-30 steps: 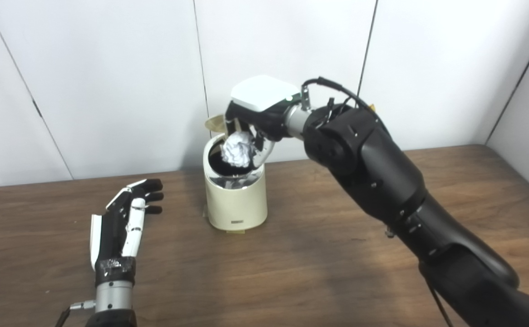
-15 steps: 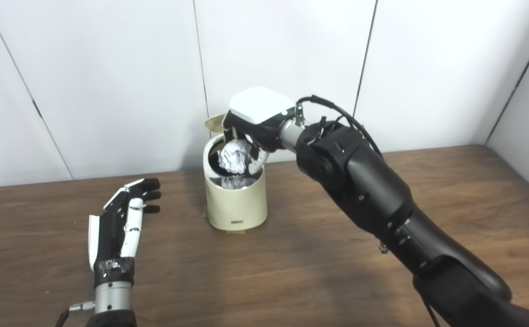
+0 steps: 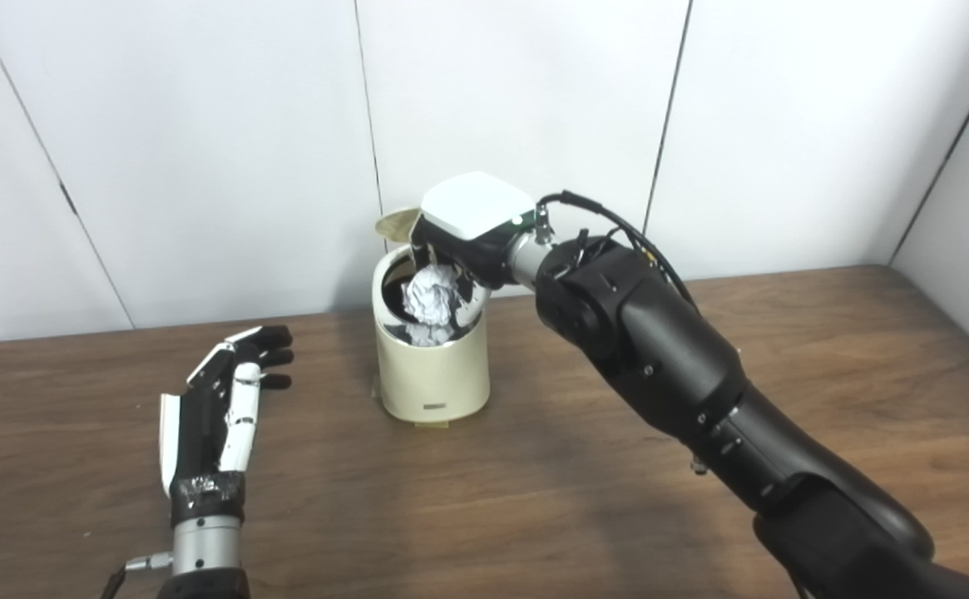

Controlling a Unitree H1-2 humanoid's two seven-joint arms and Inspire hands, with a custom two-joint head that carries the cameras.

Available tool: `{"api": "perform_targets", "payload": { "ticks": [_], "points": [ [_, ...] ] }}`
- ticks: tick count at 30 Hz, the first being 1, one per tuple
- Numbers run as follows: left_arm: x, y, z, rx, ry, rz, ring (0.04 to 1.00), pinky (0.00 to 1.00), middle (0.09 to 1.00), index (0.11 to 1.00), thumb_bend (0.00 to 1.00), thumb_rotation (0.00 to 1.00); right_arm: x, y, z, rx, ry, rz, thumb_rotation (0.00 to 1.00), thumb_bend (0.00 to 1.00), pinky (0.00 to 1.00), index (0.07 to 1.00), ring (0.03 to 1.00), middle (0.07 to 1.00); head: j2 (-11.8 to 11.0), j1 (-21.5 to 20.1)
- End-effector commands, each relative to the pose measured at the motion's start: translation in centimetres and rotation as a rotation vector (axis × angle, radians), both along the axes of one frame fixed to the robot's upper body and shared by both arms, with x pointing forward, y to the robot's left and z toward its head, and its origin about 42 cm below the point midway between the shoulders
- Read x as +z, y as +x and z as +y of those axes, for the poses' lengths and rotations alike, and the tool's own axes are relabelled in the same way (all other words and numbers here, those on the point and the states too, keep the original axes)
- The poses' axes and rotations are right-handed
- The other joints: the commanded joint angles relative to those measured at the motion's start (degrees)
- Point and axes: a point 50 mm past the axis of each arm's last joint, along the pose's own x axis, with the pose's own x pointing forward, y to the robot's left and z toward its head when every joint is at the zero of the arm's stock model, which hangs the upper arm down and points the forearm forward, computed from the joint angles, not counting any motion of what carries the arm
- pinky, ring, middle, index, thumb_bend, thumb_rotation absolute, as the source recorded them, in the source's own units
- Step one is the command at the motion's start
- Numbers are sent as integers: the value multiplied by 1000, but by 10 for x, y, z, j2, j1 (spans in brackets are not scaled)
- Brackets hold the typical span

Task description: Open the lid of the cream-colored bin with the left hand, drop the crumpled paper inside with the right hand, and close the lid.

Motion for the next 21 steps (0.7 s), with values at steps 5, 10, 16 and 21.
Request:
{"api": "perform_targets", "payload": {
  "ticks": [5, 10, 16, 21],
  "points": [
    [13, 5, -4, -3, 9, -76, 682, 593, 697, 688, 312, 791, 17, 3, 5, -28, -28, -96, 0, 514, 232, 522, 374, 469, 0, 0],
    [13, 5, -4, -6, 9, -74, 687, 599, 698, 689, 316, 796, 11, 3, 6, -21, -24, -102, 0, 516, 234, 501, 376, 478, 0, 0],
    [13, 4, -3, -7, 12, -72, 684, 599, 700, 690, 333, 795, 6, 2, 4, 14, -3, -125, 0, 513, 255, 480, 400, 536, -1, 1],
    [14, 5, -4, -7, 14, -75, 683, 597, 699, 689, 339, 776, 4, 1, 1, 19, -5, -109, 108, 518, 466, 477, 575, 657, -1, 0]
  ]
}}
